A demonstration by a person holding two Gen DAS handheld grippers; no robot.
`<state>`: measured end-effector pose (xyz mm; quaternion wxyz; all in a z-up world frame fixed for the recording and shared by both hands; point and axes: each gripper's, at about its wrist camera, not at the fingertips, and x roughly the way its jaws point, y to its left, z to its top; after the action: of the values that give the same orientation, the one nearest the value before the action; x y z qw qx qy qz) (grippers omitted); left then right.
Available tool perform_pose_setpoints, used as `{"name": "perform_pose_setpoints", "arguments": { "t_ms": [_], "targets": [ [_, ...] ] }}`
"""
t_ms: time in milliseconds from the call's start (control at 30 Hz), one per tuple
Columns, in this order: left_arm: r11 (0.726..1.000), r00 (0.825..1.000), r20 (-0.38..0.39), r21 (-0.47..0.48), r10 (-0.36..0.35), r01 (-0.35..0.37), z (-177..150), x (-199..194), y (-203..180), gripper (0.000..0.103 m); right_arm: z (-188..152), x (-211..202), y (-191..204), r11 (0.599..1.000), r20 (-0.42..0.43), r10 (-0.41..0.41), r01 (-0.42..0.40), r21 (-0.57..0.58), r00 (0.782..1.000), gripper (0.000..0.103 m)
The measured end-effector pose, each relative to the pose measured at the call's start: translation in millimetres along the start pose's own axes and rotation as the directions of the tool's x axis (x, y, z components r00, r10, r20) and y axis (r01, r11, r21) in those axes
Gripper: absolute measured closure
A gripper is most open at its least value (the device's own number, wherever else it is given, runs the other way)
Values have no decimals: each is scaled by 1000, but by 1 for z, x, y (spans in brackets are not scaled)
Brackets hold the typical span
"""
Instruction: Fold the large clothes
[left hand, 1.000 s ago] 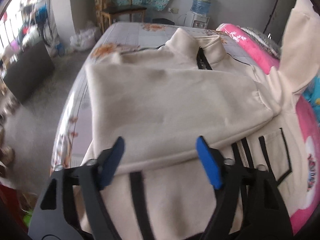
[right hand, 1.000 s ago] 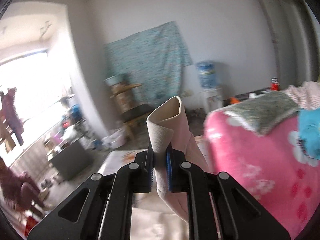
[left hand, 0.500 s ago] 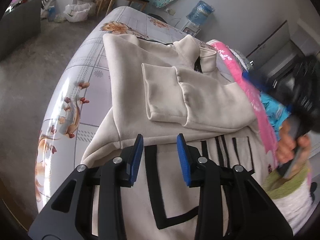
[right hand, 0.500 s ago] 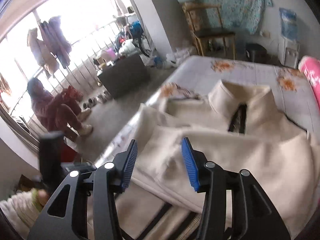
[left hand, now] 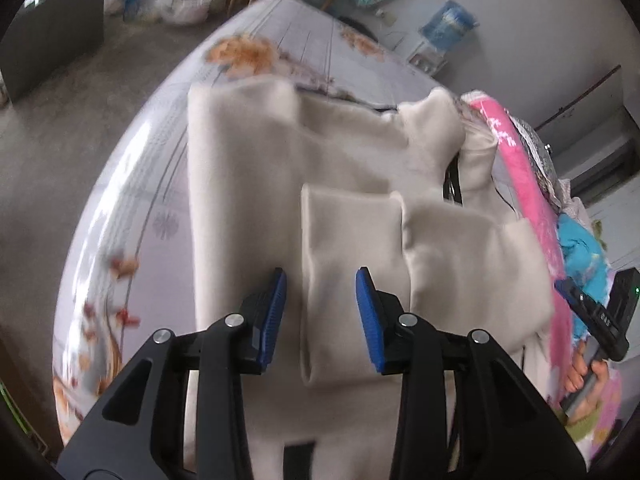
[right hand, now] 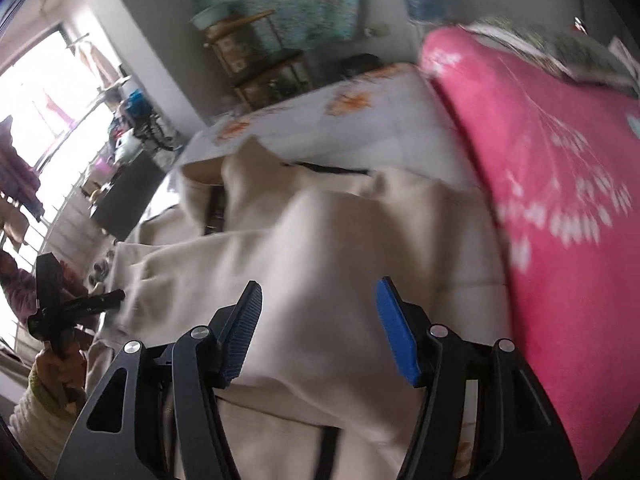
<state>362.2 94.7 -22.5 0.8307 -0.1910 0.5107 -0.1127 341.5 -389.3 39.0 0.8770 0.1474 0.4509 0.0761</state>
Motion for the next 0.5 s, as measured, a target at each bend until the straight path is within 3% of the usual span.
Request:
{"name": "perform_pose_setpoints", "arguments": {
  "t_ms": [100,200,300,400,500],
  "targets": [
    [998,999,5,53,41,-42,0,5,-13,75,-4,6,-13,1000,-5,-6,6,17,1000,45],
    [987,995,21,127,93,-95,-5,7,-27,96,-6,9,-20,999,-1,-3,3,35,1000,45],
    [983,994,78,159,83,-94,-5,-9,-36,97,-6,2,-24,999,15,0,-1,41,1000,45],
    [987,985,173,155,7,-34,-2,-50,-41,97,-6,-3,-27,999,27,1,-2,44,1000,45],
    [989,975,220,136,26,-57,-2,-69,-39,97,-2,-1,-29,999,19,-19,18,36,1000,45]
  ]
}}
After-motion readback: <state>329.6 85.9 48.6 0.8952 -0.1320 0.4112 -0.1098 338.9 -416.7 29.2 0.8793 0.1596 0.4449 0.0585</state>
